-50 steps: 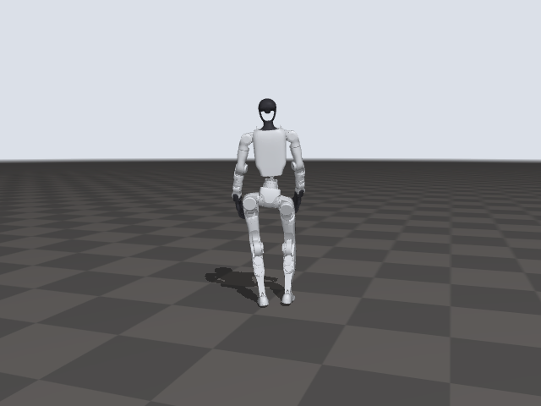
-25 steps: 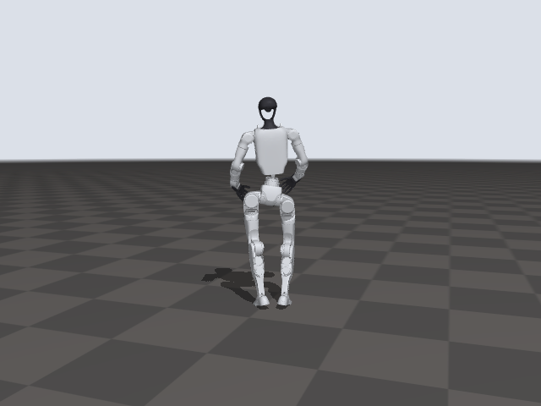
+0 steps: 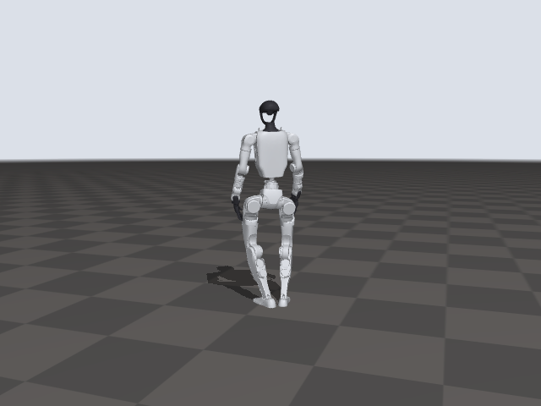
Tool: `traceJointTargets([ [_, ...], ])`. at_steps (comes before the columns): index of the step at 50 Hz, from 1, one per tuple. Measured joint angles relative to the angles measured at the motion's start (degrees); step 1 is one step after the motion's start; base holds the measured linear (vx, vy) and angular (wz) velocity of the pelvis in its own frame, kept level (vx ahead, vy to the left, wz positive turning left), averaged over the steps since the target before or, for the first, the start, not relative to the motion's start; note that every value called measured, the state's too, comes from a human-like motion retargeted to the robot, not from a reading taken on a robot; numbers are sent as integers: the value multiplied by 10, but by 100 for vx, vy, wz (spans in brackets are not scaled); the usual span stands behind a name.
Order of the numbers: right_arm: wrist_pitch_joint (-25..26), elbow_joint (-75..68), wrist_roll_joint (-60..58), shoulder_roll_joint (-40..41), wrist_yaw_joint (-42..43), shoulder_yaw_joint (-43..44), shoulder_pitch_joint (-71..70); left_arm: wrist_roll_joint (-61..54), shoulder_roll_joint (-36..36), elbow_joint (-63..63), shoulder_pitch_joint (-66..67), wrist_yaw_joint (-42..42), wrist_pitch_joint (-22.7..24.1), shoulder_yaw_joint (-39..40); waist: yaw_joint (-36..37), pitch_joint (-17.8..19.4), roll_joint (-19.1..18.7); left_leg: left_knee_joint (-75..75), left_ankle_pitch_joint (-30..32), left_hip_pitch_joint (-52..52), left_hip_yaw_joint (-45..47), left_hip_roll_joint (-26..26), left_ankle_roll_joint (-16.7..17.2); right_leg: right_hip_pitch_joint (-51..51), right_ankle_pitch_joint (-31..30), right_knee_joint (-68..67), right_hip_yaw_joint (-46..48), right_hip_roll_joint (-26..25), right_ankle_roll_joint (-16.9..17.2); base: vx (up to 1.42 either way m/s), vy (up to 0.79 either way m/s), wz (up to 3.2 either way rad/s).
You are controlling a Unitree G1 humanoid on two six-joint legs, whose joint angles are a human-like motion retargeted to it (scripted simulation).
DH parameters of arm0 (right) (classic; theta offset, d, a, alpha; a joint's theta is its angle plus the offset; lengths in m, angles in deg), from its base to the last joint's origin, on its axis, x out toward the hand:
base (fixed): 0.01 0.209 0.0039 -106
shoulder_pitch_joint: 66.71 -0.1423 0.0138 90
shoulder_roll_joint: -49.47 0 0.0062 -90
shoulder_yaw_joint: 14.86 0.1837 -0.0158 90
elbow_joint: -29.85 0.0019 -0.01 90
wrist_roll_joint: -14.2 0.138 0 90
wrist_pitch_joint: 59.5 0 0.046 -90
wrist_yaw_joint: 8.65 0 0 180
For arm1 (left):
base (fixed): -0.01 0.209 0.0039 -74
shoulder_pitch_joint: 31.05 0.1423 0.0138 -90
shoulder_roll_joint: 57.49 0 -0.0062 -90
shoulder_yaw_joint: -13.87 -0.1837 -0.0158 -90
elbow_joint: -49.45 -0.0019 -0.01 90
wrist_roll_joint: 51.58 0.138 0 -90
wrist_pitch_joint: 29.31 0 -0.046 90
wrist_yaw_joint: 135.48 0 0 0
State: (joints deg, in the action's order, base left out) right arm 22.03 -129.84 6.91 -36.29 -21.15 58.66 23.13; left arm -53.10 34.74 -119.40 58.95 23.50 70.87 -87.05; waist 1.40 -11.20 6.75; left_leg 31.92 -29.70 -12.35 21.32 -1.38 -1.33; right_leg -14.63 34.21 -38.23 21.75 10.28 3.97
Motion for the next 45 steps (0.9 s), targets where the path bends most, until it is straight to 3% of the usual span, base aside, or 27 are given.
traceJointTargets([
  [8, -12, -21, 47, -4, 3, -1, 11, -20, -33, 46, 24, 15, 30, -9, 6, 13, 4, -18, 17, 4, -5, -13, 16, -5, 11, -15, 5, 17, 9, -2, 0, 5],
  [18, -44, 116, 34, -43, 20, -24, 14, -52, -70, 221, 36, 46, 68, -43, 4, 18, 17, -63, 55, 14, 15, -24, 37, -10, 5, -3, 10, 29, 15, -1, 0, -1],
  [25, -77, 416, 30, -129, 19, -11, 36, -101, -124, 504, 92, -3, 81, -59, -10, 9, 12, -124, 105, 13, 42, -17, 50, -19, -35, 56, 9, 4, 11, -5, -3, -23],
  [30, -124, 675, 47, -203, 10, 6, 29, -152, -180, 715, 114, -59, 100, -59, -17, 28, 18, -58, 85, -27, 46, -3, 47, -53, -21, 8, -9, 12, 11, -11, -2, -15],
  [33, -122, 764, 68, -240, -16, -3, 35, -170, -214, 790, 115, -87, 90, -61, -12, 30, 20, -25, 73, -57, 34, 6, 40, -75, -15, -8, -20, 8, 11, -10, -2, -7],
  [36, -102, 766, 78, -270, -64, -45, 40, -163, -237, 799, 102, -110, 71, -72, 0, 27, 24, -10, 70, -85, 17, 12, 31, -92, -17, -9, -28, -1, 10, -8, -2, 0],
  [39, -87, 669, 83, -283, -139, -116, 1, -144, -246, 753, 67, -136, 55, -85, 17, -3, 16, -56, 90, -113, -6, 19, 25, -94, -56, 87, -27, -44, 1, 0, 0, 0],
  [45, -76, 567, 66, -273, -227, -179, -23, -129, -244, 746, 58, -145, 63, -60, 54, 6, 20, 26, 72, -159, -43, 30, 28, -106, -42, 54, -35, -46, -13, -5, -3, 4],
])
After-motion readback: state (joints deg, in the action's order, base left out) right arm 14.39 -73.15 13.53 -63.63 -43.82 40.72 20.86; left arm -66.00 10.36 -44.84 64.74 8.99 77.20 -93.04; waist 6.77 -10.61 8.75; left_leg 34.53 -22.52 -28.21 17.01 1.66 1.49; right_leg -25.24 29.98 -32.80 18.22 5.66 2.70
